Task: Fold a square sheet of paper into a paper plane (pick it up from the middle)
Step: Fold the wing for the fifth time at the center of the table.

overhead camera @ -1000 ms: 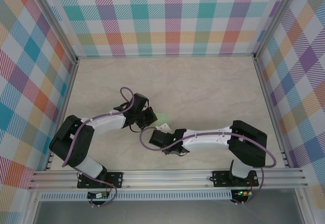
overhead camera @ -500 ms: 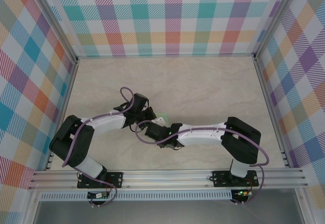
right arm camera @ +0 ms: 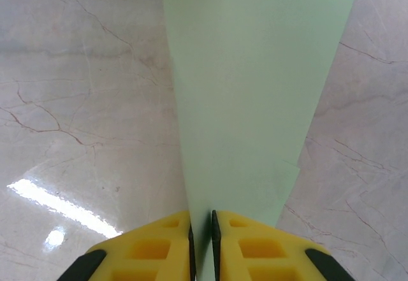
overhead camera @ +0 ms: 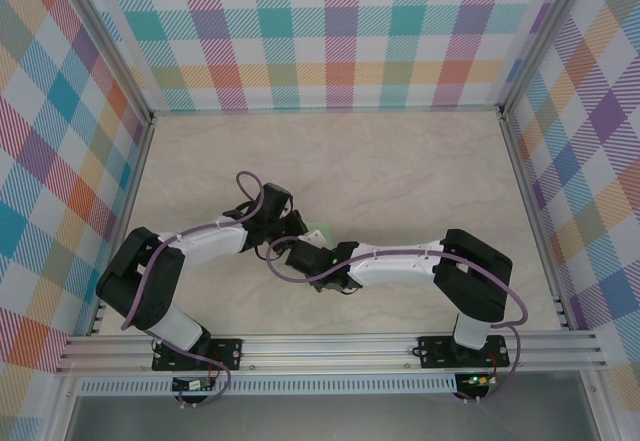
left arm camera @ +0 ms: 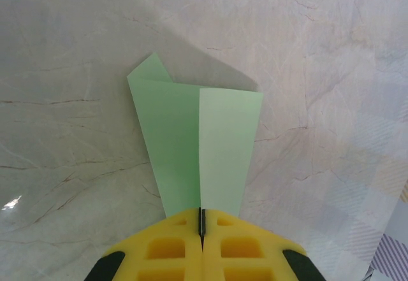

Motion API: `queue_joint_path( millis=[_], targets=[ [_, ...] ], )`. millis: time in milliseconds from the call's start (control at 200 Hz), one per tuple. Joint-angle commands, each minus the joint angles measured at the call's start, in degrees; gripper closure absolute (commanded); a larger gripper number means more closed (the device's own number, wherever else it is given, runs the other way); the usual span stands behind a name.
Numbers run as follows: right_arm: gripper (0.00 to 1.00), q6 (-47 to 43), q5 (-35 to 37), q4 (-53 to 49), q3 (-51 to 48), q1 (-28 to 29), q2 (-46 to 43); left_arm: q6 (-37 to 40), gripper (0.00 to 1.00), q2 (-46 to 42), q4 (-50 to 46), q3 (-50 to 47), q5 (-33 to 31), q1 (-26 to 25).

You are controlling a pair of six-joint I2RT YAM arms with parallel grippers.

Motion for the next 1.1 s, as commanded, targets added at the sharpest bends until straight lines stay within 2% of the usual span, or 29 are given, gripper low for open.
queue_joint_path(
  millis=[0,160,420,535,590,740,840,1020,1095],
  targets=[
    [0.79,-0.2,0.9,0.3,-0.4,-0.3,-0.5,1.1,0.97,-1.9,-1.8,0.5,-0.2,0.6],
    [0.77,-0.3,1.5,-0.1,-0.1,-0.4,0.0,1.1,0.97,-2.0,-1.7,0.6,-0.2,0.6],
    [0.87,-0.2,1.4,0.5,-0.5,-0.5,-0.6,1.2,0.97,-2.4,-2.0,0.4,-0.2,0.7],
    [0.91,-0.8,-0.9,2.4,-1.8,-1.2,-1.8,1.0,0.95,-3.3,-2.1,-0.1,-0.5,0.9],
    [0.92,-1.2,-3.3,4.2,-2.9,-1.9,-2.8,0.9,0.92,-3.9,-2.3,-0.2,-0.6,1.1],
    [0.93,-2.7,-13.5,11.1,-8.0,-5.1,-7.5,0.7,0.67,-7.1,-4.5,-0.8,-2.2,2.3],
    [0.93,-2.7,-22.0,15.4,-11.4,-8.4,-10.0,1.0,0.56,-9.9,-6.1,-1.0,-3.5,3.1],
    [0.93,-2.0,-34.4,21.3,-15.3,-13.8,-11.8,1.6,0.51,-14.0,-8.9,-1.5,-5.4,4.0],
    [0.92,-1.7,-37.0,23.0,-16.4,-15.1,-11.8,1.7,0.51,-15.0,-9.0,-1.9,-5.4,4.1]
  ],
)
